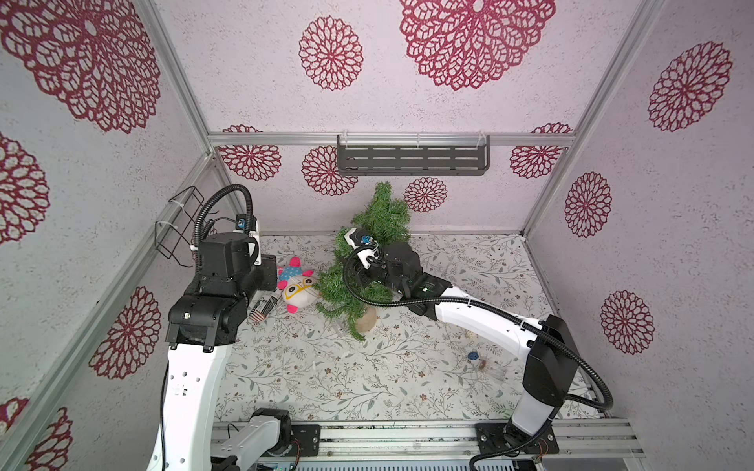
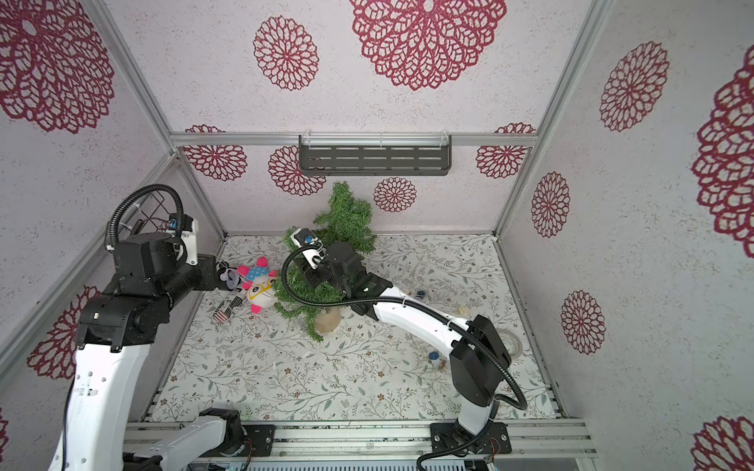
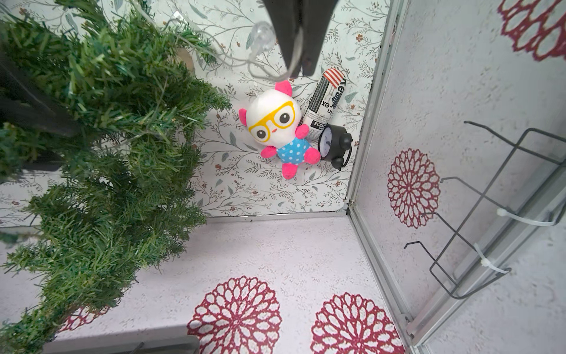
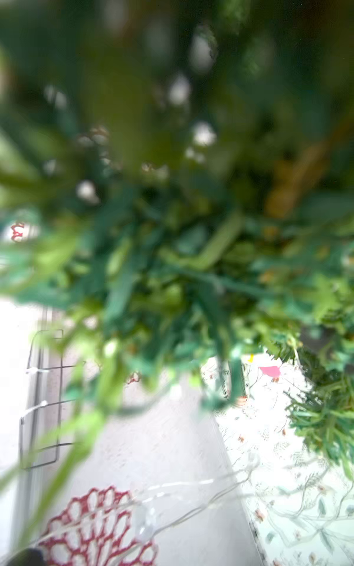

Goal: Wrap string light around the christmas tree
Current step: Wrap the light string around the Christmas tree.

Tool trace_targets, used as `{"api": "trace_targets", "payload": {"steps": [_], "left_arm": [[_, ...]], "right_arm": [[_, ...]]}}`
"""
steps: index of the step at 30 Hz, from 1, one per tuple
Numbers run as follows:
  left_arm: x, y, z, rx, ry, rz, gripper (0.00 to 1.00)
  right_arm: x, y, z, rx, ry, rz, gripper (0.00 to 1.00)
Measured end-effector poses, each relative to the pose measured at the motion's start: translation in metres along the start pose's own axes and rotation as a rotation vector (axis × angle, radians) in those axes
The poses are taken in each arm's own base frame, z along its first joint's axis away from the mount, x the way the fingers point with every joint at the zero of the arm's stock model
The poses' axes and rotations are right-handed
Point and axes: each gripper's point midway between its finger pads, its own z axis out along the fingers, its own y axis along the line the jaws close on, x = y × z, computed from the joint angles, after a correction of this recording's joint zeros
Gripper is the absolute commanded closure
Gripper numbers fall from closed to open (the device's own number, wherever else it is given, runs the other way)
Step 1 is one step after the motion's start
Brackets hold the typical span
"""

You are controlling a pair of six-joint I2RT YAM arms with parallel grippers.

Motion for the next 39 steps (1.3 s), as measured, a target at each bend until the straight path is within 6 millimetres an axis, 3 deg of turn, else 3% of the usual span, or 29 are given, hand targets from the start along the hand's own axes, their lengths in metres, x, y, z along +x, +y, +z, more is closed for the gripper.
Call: {"api": "trace_targets", "payload": {"steps": [6, 13, 23, 32, 36, 39], "left_arm": [[-0.002, -0.011, 0.011, 0.059, -0.006, 0.016, 1.0], [-0.003, -0.043, 0.017, 0.227, -0.04, 0.038, 1.0], [-0.011, -0.07, 0.015, 0.376, -0.092, 0.052, 1.0], [0.043, -0.105, 0.068, 0.441, 0.078, 0.092, 1.0], [0.039, -0.107, 0.083, 0.426, 0.075, 0.111, 1.0], [0.024, -0.107, 0.09, 0.406, 0.041, 0.148, 1.0]], "right_arm": [[0.002, 0.008, -0.015, -0.049, -0.006, -0.016, 1.0], [0.007, -0.001, -0.037, -0.073, 0.035, -0.04, 1.0], [0.02, -0.035, -0.079, -0.011, 0.099, -0.03, 1.0], [0.022, -0.036, -0.096, -0.007, 0.057, -0.011, 1.0], [0.022, -0.032, -0.101, -0.037, 0.047, -0.009, 1.0], [0.022, -0.029, -0.103, -0.06, 0.041, -0.007, 1.0]]}}
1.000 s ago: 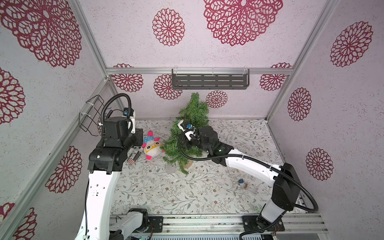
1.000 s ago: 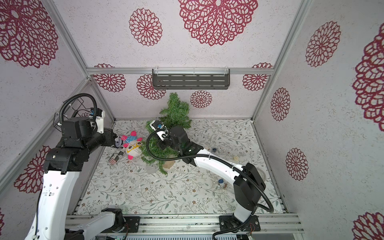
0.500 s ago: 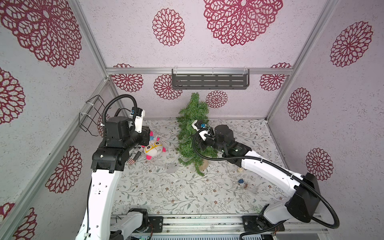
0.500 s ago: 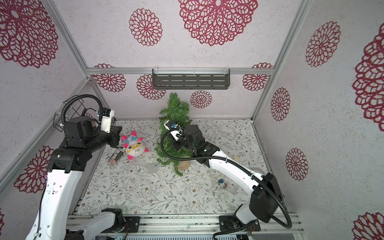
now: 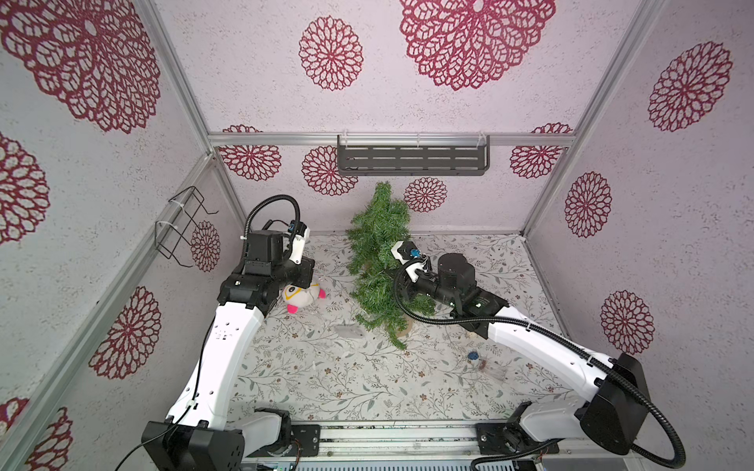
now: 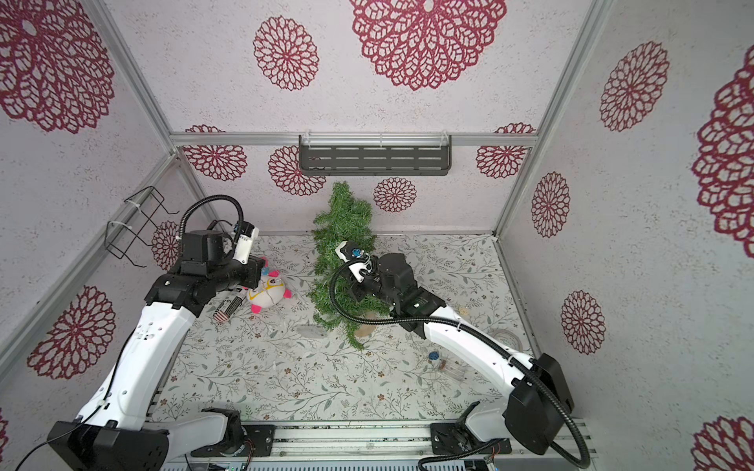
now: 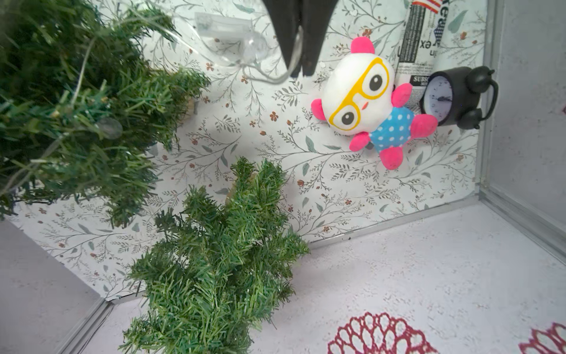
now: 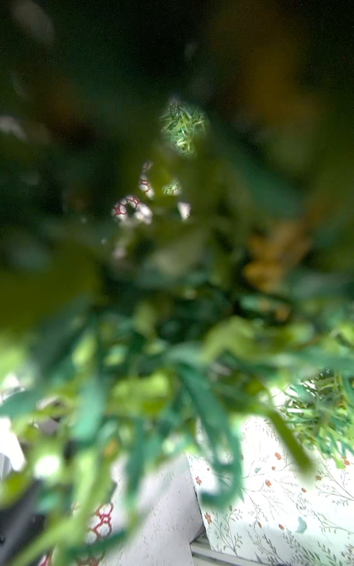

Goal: Wrap string light around the christmas tree
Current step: Wrap the light string around the Christmas tree.

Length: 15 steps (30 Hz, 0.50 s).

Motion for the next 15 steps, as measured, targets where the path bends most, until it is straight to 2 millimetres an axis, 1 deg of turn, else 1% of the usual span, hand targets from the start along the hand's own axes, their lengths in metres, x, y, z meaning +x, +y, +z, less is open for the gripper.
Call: {"api": "trace_targets", "payload": {"steps": [4, 8, 12, 15], "left_arm": [[-0.028, 0.002, 0.004, -0.02, -0.063, 0.075, 1.0], [-0.048, -0.007, 0.008, -0.01, -0.126, 0.143, 1.0], [-0.068, -0.027, 0.014, 0.028, -0.202, 0.234, 1.0], [-0.08, -0.042, 0.021, 0.069, -0.256, 0.288, 1.0]], "right_arm": [[0.0, 0.006, -0.006, -0.034, -0.005, 0.004, 1.0], [0.0, 0.012, -0.009, -0.067, -0.005, 0.021, 1.0], [0.0, 0.014, -0.009, -0.08, -0.006, 0.026, 0.99], [0.0, 0.014, -0.009, -0.091, -0.007, 0.028, 0.9]]}}
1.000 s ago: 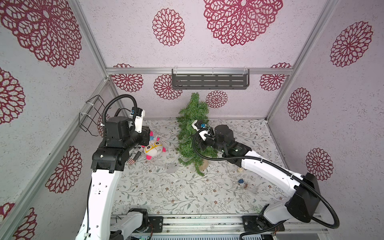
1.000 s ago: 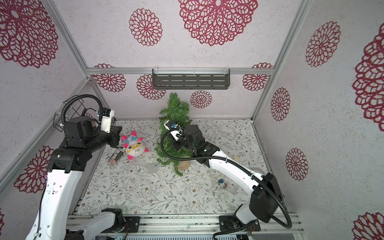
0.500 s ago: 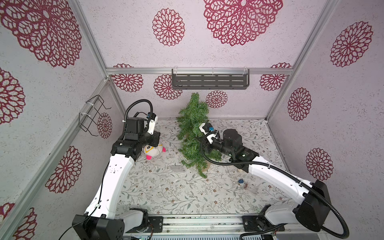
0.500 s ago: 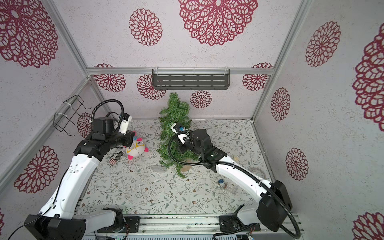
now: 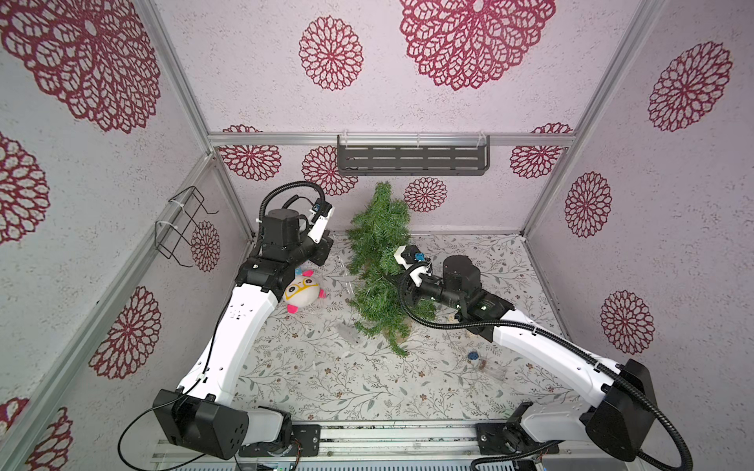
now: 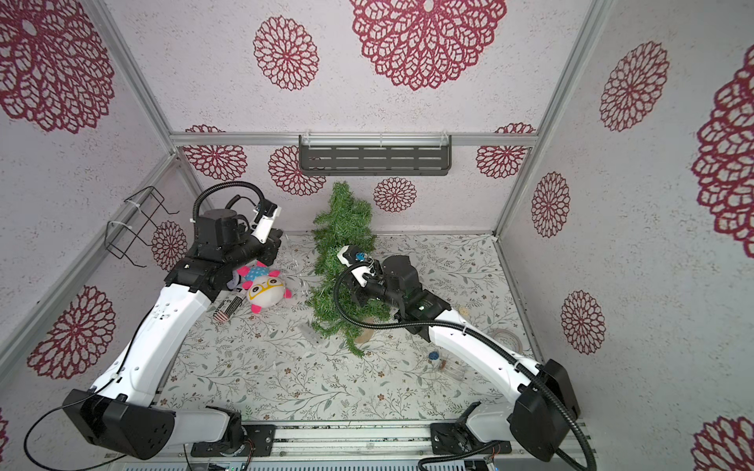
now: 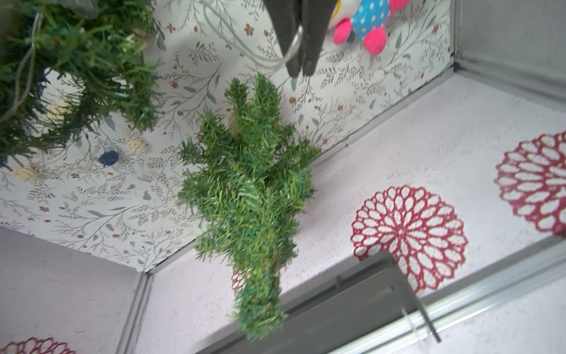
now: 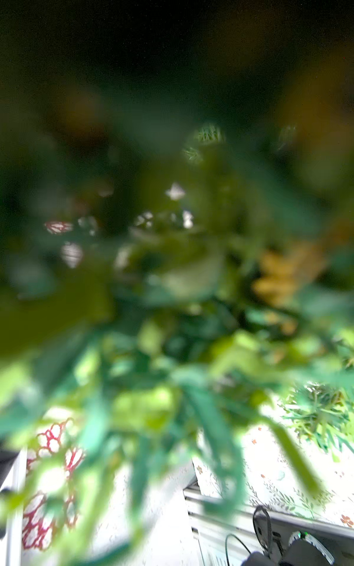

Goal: Wrap string light around the christmas tree
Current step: Wrap the light string around the Christmas tree.

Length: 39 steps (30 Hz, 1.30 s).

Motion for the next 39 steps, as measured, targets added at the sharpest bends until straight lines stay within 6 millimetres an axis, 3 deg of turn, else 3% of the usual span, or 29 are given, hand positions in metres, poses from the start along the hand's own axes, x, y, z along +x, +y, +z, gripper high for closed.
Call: {"api": "trace_targets", "payload": {"steps": [7, 13, 22, 26, 30, 33, 35, 39], "left_arm": [[-0.007, -0.012, 0.024, 0.075, -0.049, 0.057, 1.0], [-0.013, -0.02, 0.033, 0.134, -0.079, 0.068, 1.0], [-0.027, -0.025, 0.031, 0.171, -0.124, 0.077, 1.0], [-0.027, -0.026, 0.036, 0.183, -0.126, 0.076, 1.0], [-0.024, -0.028, 0.041, 0.194, -0.119, 0.074, 1.0], [-0.023, -0.03, 0.043, 0.204, -0.119, 0.074, 1.0], [-0.024, -0.031, 0.042, 0.209, -0.122, 0.074, 1.0], [-0.027, -0.035, 0.041, 0.226, -0.133, 0.073, 1.0]], "right_arm": [[0.002, -0.003, -0.005, -0.047, 0.002, 0.042, 0.64], [0.002, 0.002, -0.015, -0.117, 0.009, 0.11, 0.4], [-0.008, 0.001, -0.032, -0.173, -0.014, 0.171, 0.31], [-0.016, -0.001, -0.042, -0.193, -0.037, 0.182, 0.32], [-0.032, -0.009, -0.057, -0.194, -0.091, 0.187, 0.4], [-0.045, -0.027, -0.07, -0.146, -0.141, 0.188, 0.51], [-0.051, -0.044, -0.08, -0.092, -0.178, 0.188, 0.66], [-0.039, -0.084, -0.084, 0.034, -0.188, 0.243, 0.86]]}}
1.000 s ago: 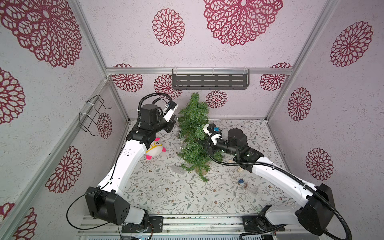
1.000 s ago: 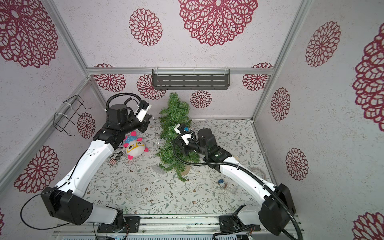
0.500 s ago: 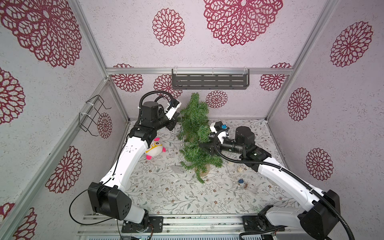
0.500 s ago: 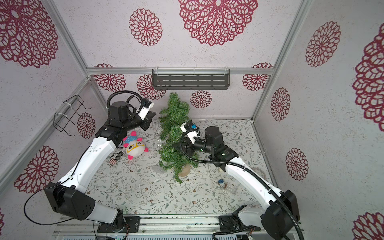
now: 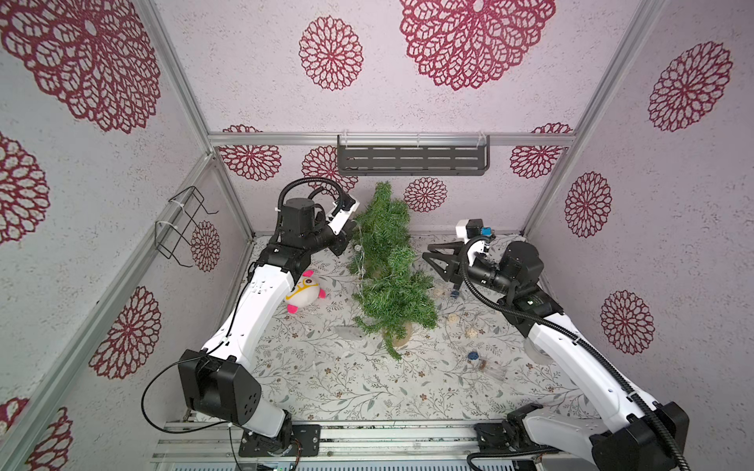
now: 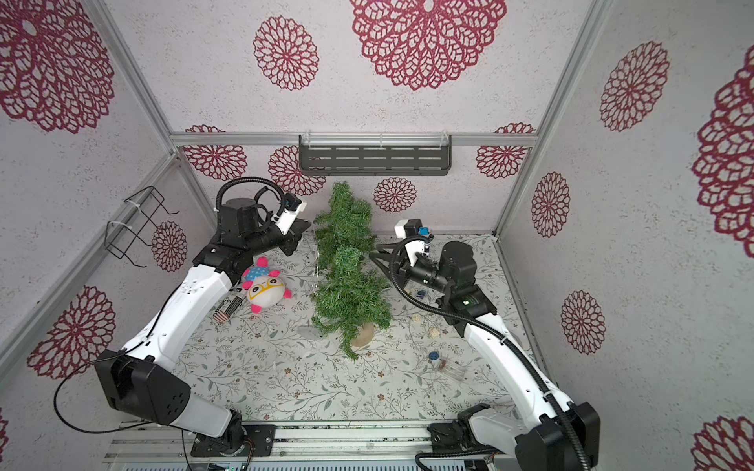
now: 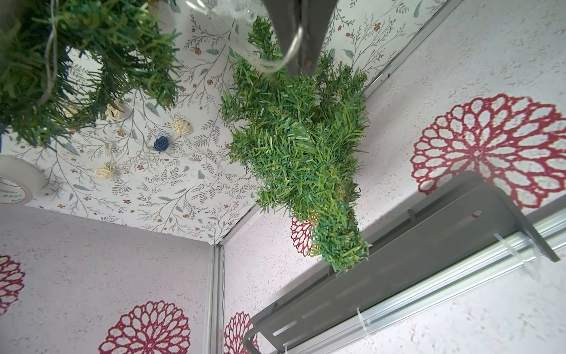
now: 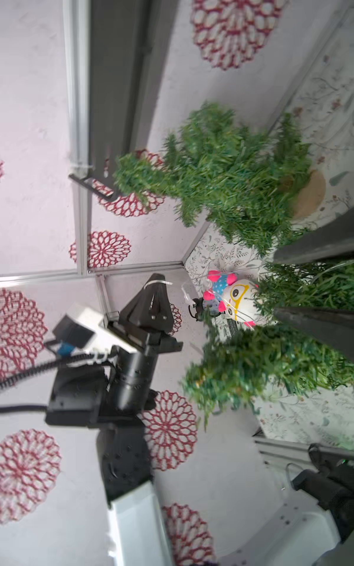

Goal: Wrap string light around the christmas tree
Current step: Wrap the light string around the Christmas tree.

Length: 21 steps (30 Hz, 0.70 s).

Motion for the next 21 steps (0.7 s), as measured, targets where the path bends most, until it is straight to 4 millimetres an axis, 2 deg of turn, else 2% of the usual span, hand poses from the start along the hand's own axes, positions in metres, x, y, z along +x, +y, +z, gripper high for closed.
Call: {"api": "trace_targets", "payload": {"steps": [4, 6, 10, 15, 21], "left_arm": [[-0.009, -0.004, 0.003, 0.029, -0.027, -0.005, 1.0], [-0.016, -0.005, 0.008, 0.045, -0.042, -0.004, 1.0], [-0.024, -0.009, 0.023, 0.077, -0.064, -0.004, 1.0], [-0.028, -0.013, 0.035, 0.11, -0.08, -0.016, 1.0], [-0.042, -0.017, 0.037, 0.139, -0.135, -0.007, 1.0]], "right_arm": [[0.019, -0.045, 0.022, 0.1, 0.044, 0.053, 0.83], [0.031, -0.065, 0.044, 0.108, 0.078, 0.076, 0.79], [0.053, -0.089, 0.083, 0.083, 0.13, 0.08, 0.71], [0.075, -0.089, 0.123, -0.033, 0.196, 0.038, 0.58], [0.098, -0.07, 0.149, -0.175, 0.26, -0.015, 0.41]]}}
